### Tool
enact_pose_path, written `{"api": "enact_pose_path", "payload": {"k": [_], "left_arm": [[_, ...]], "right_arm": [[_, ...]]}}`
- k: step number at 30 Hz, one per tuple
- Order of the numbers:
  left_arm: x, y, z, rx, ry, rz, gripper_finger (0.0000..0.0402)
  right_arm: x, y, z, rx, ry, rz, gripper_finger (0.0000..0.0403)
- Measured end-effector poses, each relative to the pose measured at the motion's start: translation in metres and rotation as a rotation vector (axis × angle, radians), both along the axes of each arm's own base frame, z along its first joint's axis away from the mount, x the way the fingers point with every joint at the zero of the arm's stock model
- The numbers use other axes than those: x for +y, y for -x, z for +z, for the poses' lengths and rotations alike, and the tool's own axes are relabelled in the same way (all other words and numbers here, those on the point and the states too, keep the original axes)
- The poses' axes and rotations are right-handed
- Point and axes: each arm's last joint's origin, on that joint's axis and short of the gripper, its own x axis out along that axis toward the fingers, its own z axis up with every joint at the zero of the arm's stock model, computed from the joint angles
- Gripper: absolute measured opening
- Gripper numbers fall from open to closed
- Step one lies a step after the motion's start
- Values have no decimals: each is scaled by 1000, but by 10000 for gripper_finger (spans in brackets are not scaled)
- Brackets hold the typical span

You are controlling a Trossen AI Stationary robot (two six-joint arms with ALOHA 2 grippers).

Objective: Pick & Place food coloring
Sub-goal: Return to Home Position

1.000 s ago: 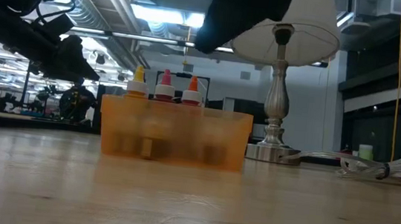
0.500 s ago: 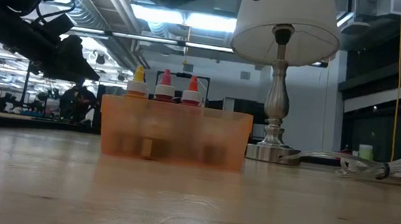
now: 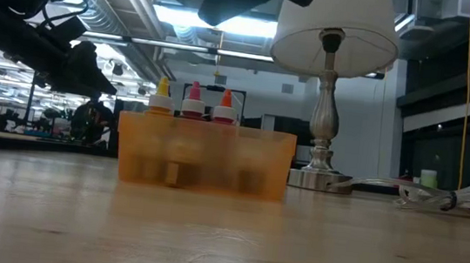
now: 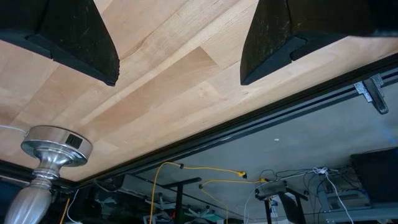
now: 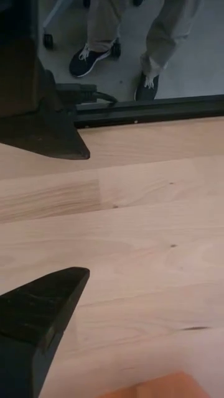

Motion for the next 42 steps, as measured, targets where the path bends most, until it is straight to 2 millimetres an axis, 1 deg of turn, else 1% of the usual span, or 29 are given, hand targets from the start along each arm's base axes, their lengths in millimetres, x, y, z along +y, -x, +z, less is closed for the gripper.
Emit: {"api": "enact_pose_path", "payload": {"k": [17, 42], "left_arm": [[0, 0, 0, 0, 0, 0, 322], [0, 0, 0, 0, 0, -1, 322]], "right_arm": [[-3, 3, -2, 43, 24, -2, 297], [-1, 4, -2, 43, 24, 3, 297]]}}
